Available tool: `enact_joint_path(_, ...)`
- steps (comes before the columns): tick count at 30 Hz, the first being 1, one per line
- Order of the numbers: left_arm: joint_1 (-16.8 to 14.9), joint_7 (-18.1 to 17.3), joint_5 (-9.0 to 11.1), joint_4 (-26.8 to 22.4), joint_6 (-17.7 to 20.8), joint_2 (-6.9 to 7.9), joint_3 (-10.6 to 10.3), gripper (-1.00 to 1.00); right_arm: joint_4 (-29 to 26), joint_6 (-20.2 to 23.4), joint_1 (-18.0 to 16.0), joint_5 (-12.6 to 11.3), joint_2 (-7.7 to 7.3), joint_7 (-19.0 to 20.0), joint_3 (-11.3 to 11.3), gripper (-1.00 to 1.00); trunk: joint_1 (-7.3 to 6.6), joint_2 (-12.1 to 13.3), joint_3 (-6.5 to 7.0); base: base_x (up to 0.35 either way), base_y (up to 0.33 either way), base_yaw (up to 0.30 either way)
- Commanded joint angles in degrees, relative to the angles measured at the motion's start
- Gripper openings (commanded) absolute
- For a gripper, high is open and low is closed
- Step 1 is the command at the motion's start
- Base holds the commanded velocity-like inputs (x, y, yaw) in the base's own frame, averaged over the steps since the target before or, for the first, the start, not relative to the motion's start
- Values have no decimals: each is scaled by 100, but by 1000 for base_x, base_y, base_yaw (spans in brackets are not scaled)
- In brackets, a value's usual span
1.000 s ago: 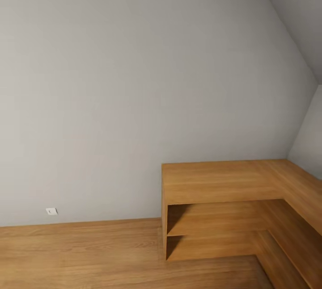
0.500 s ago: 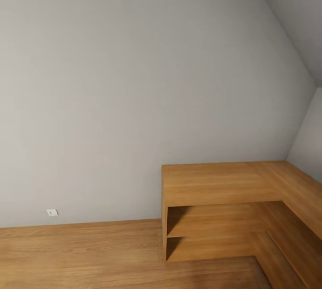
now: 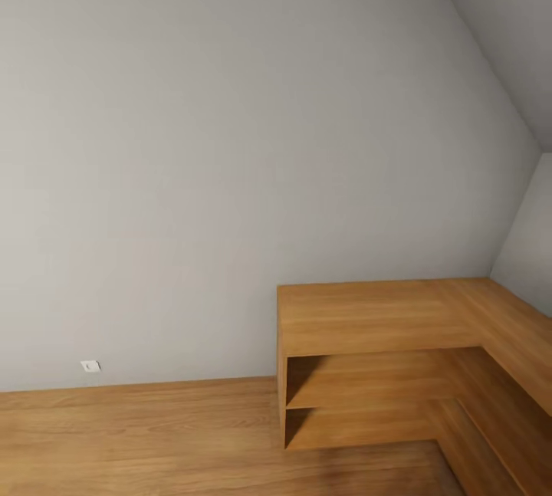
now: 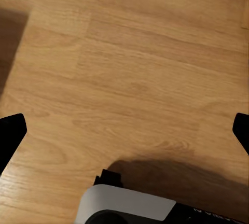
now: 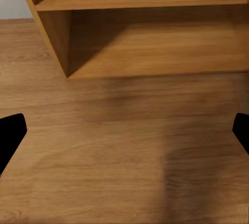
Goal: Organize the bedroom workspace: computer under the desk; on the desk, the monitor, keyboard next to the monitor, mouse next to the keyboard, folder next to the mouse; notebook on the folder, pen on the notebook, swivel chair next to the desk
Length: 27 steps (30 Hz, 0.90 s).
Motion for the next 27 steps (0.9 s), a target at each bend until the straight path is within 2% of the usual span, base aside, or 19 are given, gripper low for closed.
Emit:
enact_joint_path(1, -3, 3, 13, 5, -31, -1, 0, 100, 8, -32, -4, -2, 1, -3, 1, 100, 0, -5, -8, 0, 0, 29)
enact_joint_path(13, -3, 10, 15, 19, -104, -6, 15, 100, 142, -89, -5, 7, 129, -3, 11, 100, 0, -5, -29, 0, 0, 204)
enact_joint_path(21, -3, 11, 15, 20, -111, -5, 14, 100, 163, -103, -5, 0, 138, -7, 8, 100, 0, -5, -52, -6, -1, 262)
enact_joint_path(27, -3, 11, 15, 20, -111, -5, 10, 100, 164, -104, -5, -3, 137, -6, -2, 100, 0, -5, -72, -160, -59, 264)
